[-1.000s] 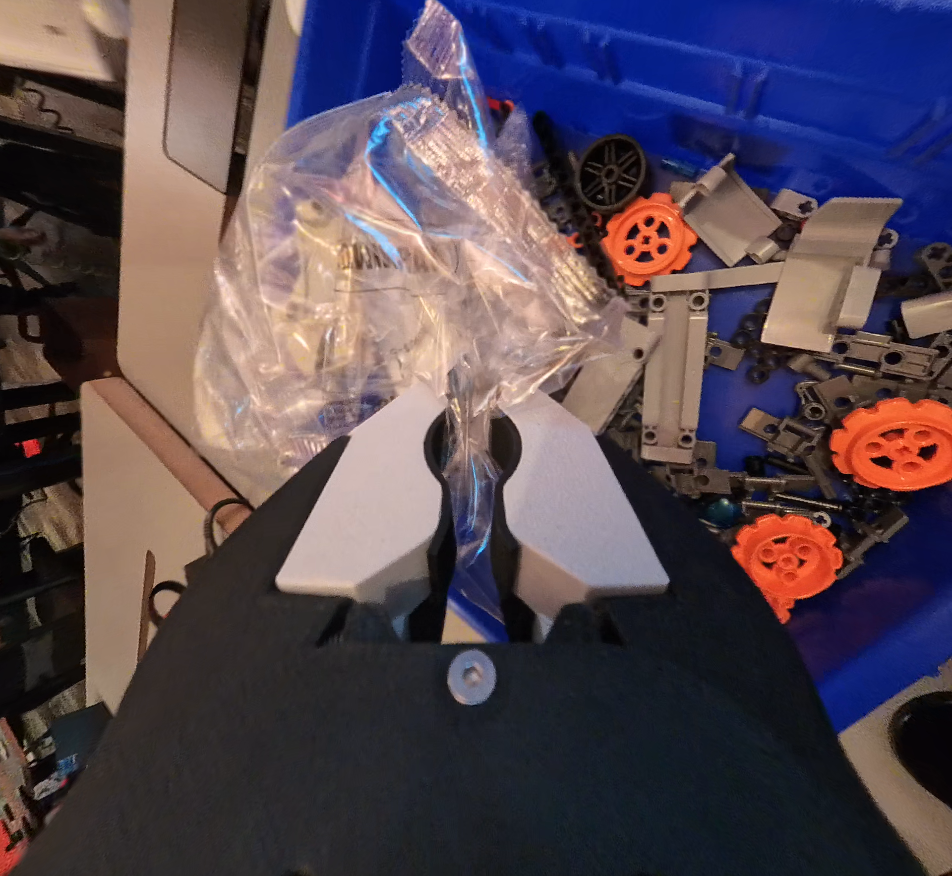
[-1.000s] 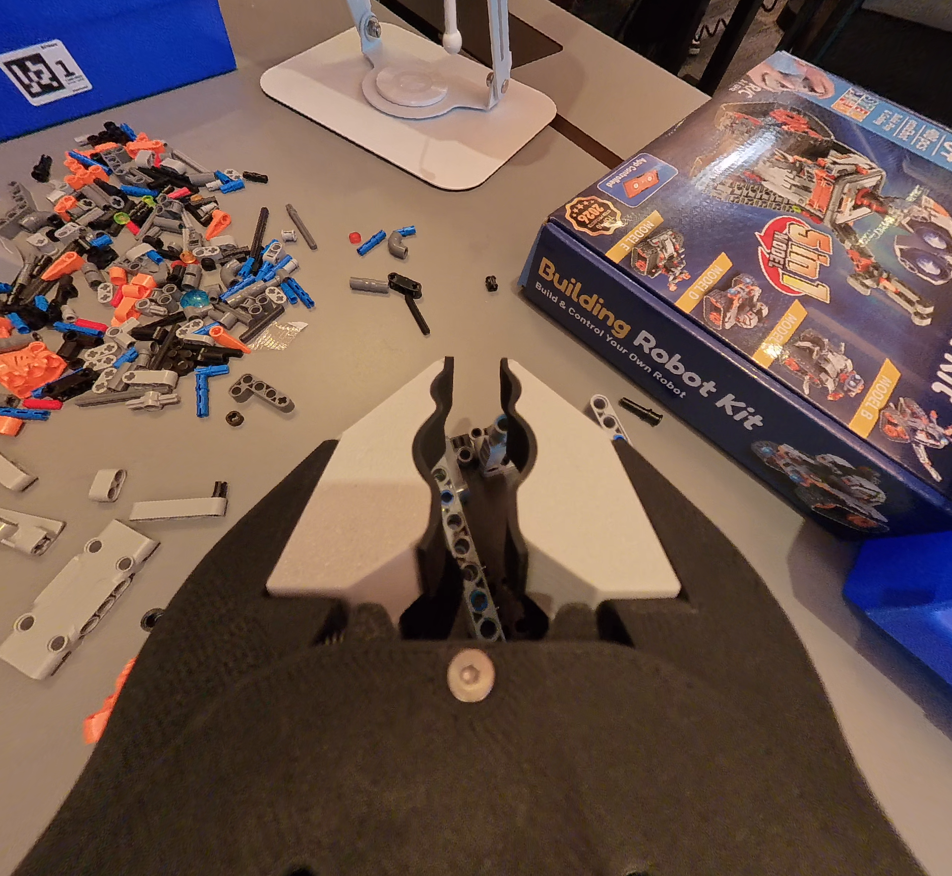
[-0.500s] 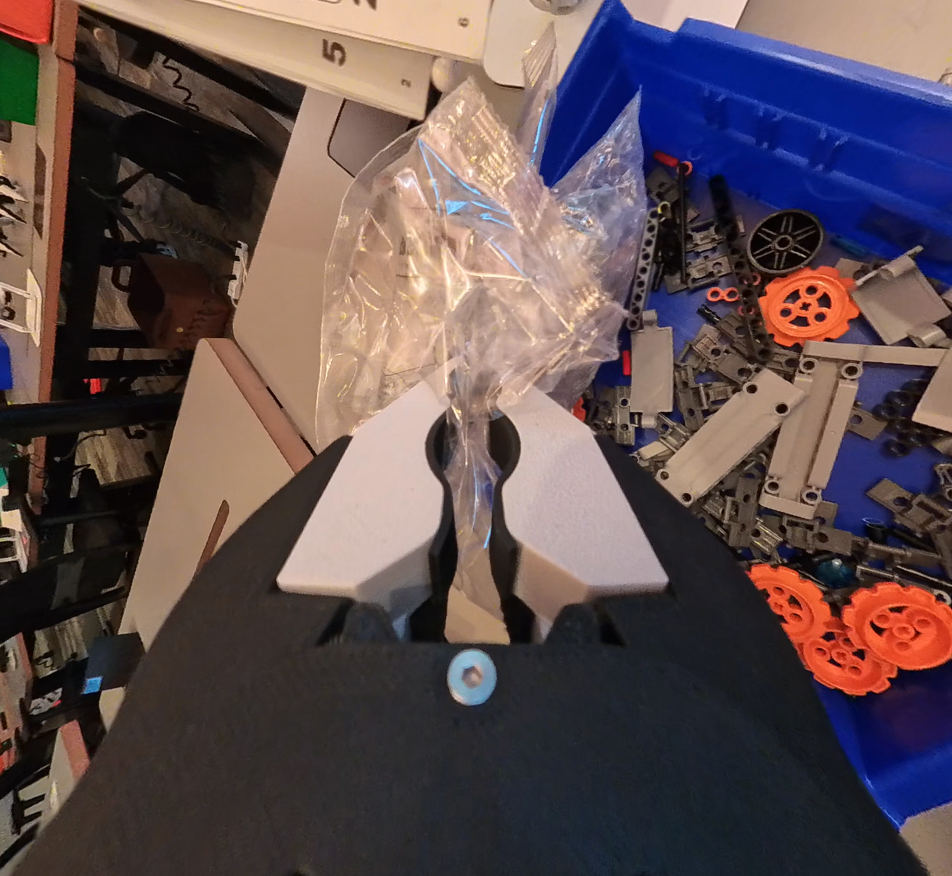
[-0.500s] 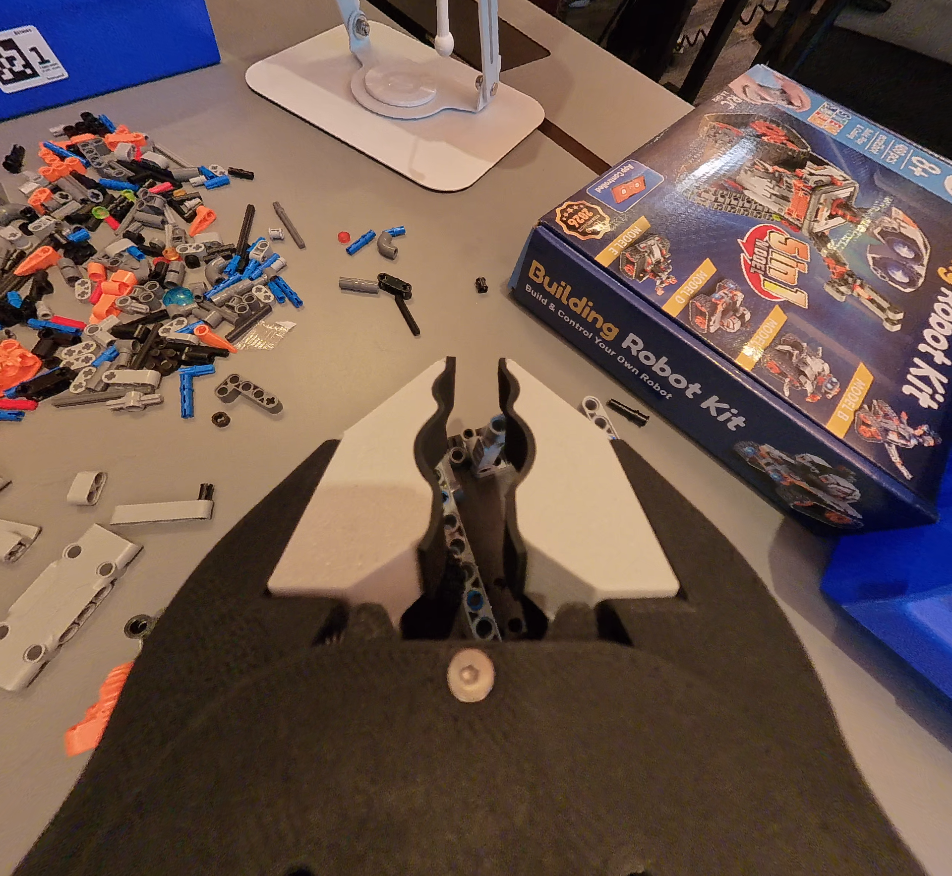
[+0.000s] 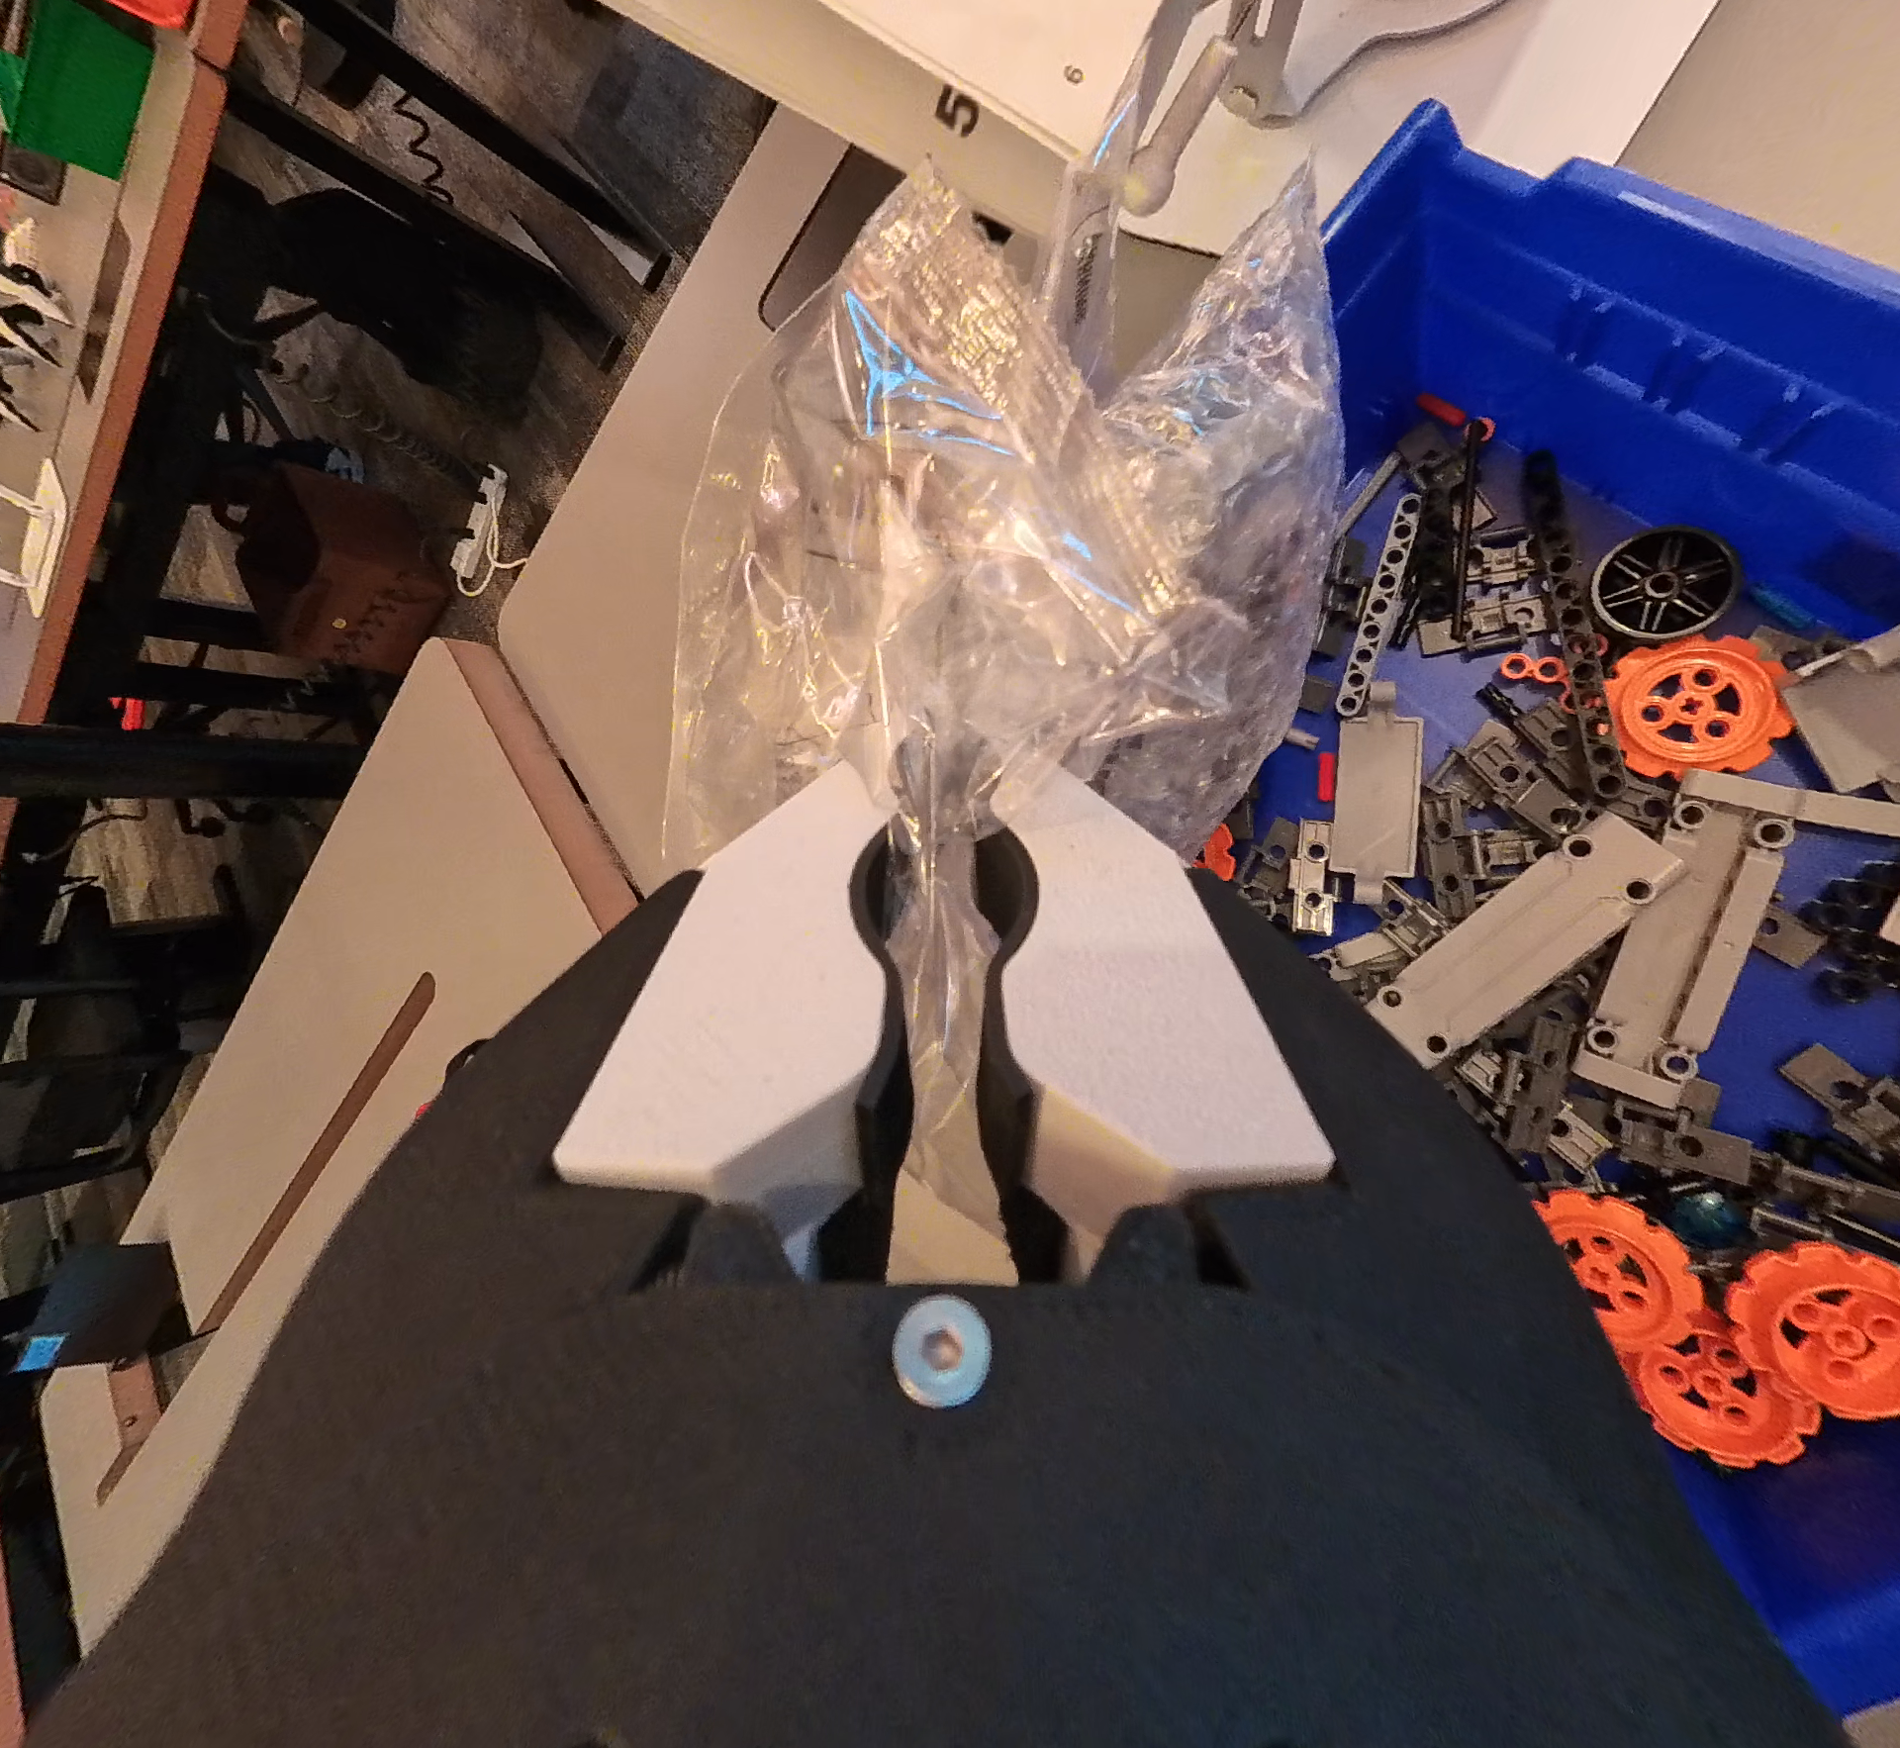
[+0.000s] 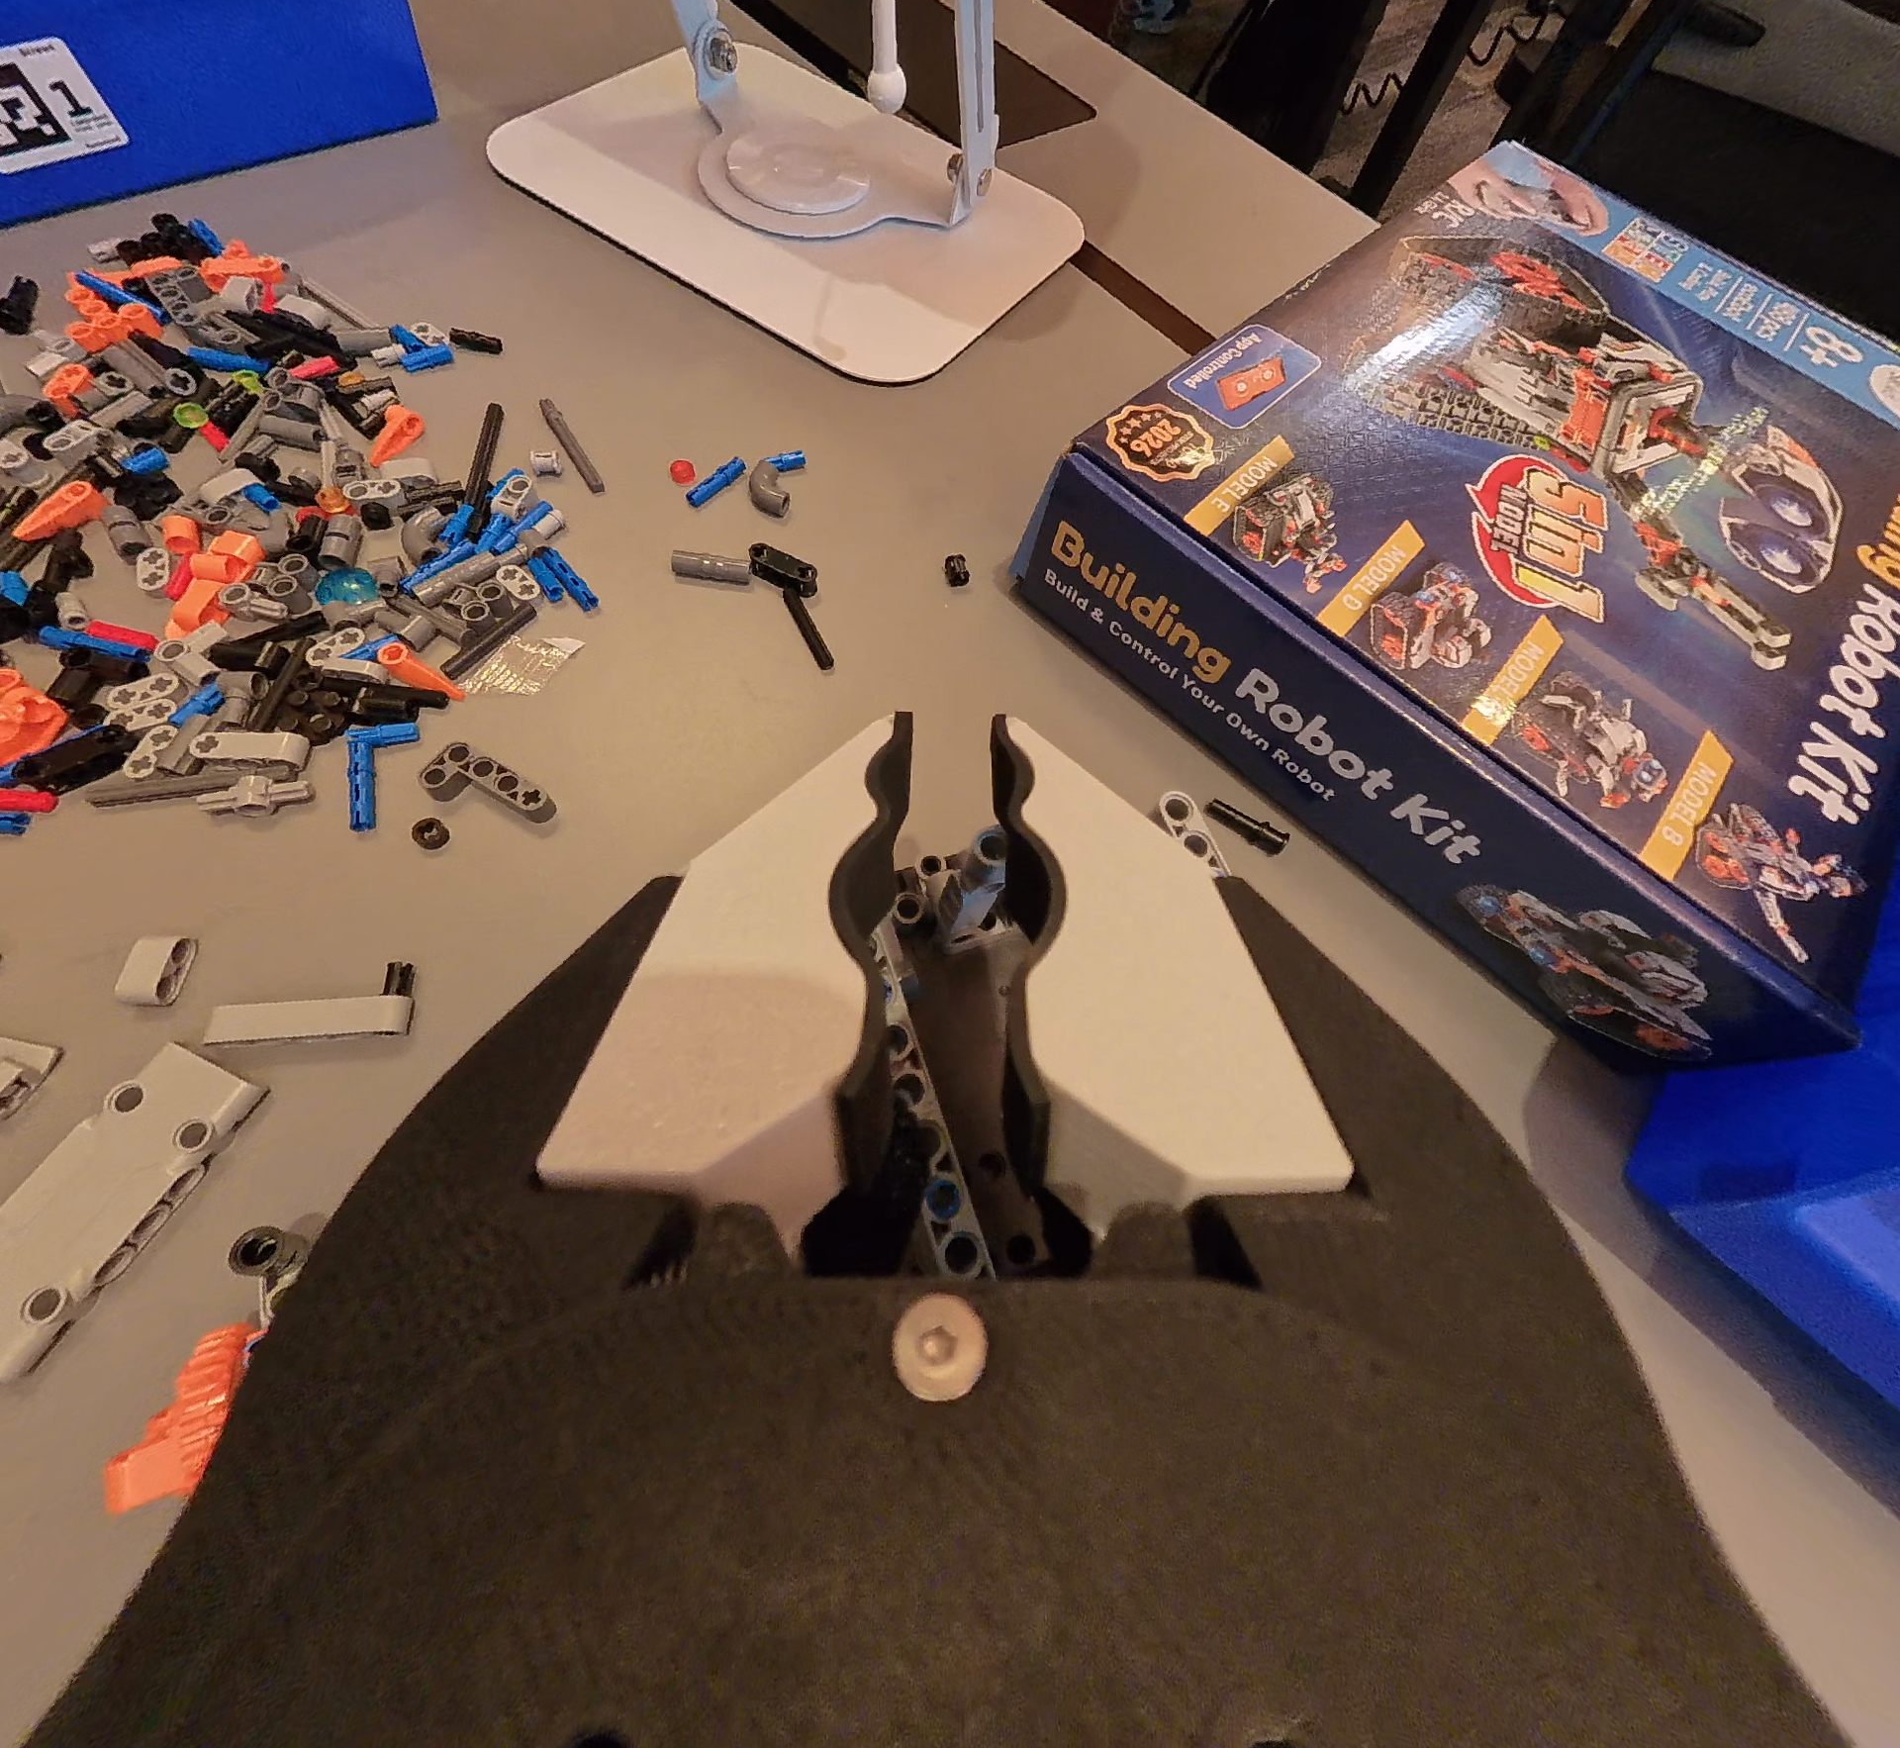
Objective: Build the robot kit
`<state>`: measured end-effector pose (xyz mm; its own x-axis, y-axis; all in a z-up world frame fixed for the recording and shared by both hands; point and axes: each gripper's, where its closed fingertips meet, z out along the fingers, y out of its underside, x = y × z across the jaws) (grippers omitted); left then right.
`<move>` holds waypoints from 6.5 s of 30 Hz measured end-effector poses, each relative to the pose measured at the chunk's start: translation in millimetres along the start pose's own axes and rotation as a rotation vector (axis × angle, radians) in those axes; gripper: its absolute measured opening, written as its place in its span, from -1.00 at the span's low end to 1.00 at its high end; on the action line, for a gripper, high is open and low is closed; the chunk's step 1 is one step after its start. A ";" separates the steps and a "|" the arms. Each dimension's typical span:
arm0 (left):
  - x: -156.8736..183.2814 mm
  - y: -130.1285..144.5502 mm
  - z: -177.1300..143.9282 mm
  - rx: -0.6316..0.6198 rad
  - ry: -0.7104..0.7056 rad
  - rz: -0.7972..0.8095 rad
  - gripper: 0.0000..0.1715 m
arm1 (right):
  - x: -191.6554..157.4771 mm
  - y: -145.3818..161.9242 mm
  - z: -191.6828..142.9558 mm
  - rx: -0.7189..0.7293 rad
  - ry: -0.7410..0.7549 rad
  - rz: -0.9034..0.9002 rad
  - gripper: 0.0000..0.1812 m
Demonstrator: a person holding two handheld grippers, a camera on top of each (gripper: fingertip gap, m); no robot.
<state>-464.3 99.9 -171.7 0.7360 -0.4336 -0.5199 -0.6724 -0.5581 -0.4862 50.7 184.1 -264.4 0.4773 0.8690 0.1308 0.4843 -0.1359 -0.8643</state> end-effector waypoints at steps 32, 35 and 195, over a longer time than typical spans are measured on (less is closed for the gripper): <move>-10.9 -0.5 1.0 0.045 0.029 -0.034 -1.00 | -8.1 -1.3 1.3 0.015 -0.029 -0.050 -0.86; -9.3 -1.2 1.3 0.040 0.029 -0.023 -1.00 | -7.4 -0.8 1.5 0.012 -0.024 -0.050 -0.86; 247.0 63.7 -87.0 -0.260 0.849 0.013 -0.74 | -40.3 -43.4 -31.8 0.182 -0.146 -0.118 -0.83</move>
<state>-318.5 -104.3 -270.0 0.6086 -0.7617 0.2223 -0.7177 -0.6480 -0.2551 33.7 139.9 -216.7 0.3083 0.9349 0.1756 0.3837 0.0468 -0.9223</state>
